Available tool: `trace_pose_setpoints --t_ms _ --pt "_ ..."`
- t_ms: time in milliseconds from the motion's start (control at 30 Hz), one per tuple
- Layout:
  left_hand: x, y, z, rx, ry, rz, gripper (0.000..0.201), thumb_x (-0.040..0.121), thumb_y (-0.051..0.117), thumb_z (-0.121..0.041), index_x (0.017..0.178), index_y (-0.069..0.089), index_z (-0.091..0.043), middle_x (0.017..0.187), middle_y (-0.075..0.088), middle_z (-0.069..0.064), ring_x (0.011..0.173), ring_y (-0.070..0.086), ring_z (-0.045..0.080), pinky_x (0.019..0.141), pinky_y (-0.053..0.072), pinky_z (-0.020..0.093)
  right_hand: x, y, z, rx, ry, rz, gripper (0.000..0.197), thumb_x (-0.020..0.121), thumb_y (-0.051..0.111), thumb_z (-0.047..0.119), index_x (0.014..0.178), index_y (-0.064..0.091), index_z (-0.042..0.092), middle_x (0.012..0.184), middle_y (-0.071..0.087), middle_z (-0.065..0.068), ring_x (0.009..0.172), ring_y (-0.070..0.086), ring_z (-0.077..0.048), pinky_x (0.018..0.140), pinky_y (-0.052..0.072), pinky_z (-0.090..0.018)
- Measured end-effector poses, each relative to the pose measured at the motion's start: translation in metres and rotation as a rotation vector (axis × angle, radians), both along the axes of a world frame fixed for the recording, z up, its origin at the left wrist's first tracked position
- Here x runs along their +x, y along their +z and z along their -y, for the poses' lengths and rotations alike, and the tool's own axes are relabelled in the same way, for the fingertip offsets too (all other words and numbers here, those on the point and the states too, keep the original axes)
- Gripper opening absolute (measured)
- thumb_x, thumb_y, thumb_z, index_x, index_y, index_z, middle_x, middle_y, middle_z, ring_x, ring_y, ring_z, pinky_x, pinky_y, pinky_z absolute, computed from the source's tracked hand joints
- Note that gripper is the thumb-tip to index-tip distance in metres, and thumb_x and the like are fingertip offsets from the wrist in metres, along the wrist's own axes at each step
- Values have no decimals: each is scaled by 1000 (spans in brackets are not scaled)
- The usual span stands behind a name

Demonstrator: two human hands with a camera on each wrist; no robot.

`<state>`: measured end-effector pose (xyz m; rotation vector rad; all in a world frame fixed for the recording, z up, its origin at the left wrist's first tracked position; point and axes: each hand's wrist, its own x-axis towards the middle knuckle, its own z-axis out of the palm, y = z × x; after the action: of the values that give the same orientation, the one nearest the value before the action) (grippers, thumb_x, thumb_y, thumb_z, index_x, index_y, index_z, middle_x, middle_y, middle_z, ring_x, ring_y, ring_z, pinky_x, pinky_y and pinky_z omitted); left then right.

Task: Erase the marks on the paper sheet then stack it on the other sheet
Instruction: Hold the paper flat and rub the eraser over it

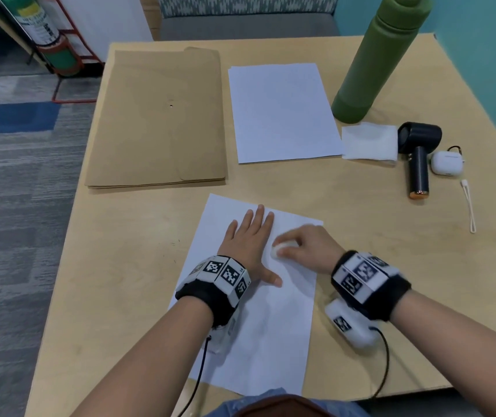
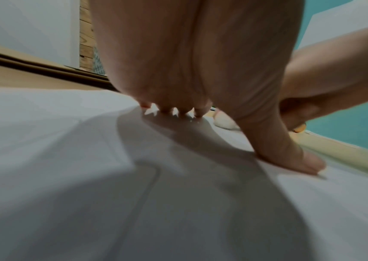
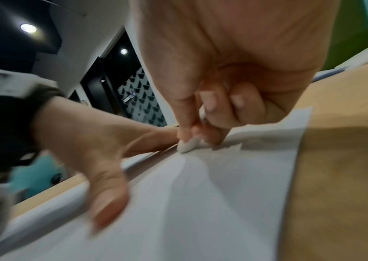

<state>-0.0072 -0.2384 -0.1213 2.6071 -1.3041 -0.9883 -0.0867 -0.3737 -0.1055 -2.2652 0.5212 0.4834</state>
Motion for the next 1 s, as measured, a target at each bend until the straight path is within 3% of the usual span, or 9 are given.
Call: trace_pose_setpoints --t_ms 133,267,367,533,600,700,767,900,1000 --pt "-2 -2 0 -3 26 1 129 66 73 -60 148 -18 -20 154 -29 -1 143 -22 19 115 -11 39 16 -3 1 8 -253 162 25 85 60 23 108 69 19 118 67 -3 114 57 -18 93 40 -24" --pt "-6 -4 0 -8 44 -17 129 67 72 -61 148 -21 -20 153 -31 -1 143 -24 18 114 -14 39 -23 -3 -9 40 -12 44 24 85 60 25 107 69 22 115 68 4 110 59 -13 90 40 -22" --pt "-8 -4 1 -7 48 -22 129 68 72 -60 147 -21 -20 153 -32 -1 142 -25 19 114 -14 39 -12 1 3 -22 124 -32 26 85 60 27 110 68 22 114 68 -1 108 59 -18 86 40 -23" --pt "-8 -3 2 16 42 -14 128 69 70 -63 147 -22 -21 152 -33 -2 142 -25 18 114 -13 40 13 -4 7 -3 -163 132 26 85 59 27 109 68 23 120 66 -1 114 56 -18 100 42 -33" --pt "-8 -3 2 19 42 -10 128 69 70 -62 147 -23 -21 152 -33 -1 142 -25 19 114 -13 39 -10 -5 4 31 -72 94 24 85 60 29 107 69 25 115 68 2 110 59 -15 97 43 -30" --pt "-9 -1 3 26 42 -3 130 68 71 -62 147 -23 -20 152 -33 -1 142 -25 19 114 -13 39 -34 1 6 59 162 -59 21 85 61 27 104 69 25 91 66 11 88 58 -9 80 39 -23" --pt "-9 0 3 35 38 -4 130 68 71 -61 147 -23 -19 152 -33 0 142 -26 19 114 -14 40 -24 3 12 18 179 -75 23 85 62 29 107 68 26 85 63 8 81 54 -9 78 36 -23" --pt "-8 1 3 48 33 -3 131 67 71 -62 146 -24 -20 152 -33 0 142 -25 20 114 -11 42 11 -2 18 -20 -129 79 26 83 63 30 108 68 24 122 64 -2 116 55 -20 98 41 -31" --pt "-9 0 3 45 36 16 130 67 69 -65 146 -24 -20 153 -32 0 143 -24 20 115 -11 41 -6 -4 6 28 -197 111 25 84 62 26 108 68 21 122 64 -1 117 55 -17 99 39 -26"
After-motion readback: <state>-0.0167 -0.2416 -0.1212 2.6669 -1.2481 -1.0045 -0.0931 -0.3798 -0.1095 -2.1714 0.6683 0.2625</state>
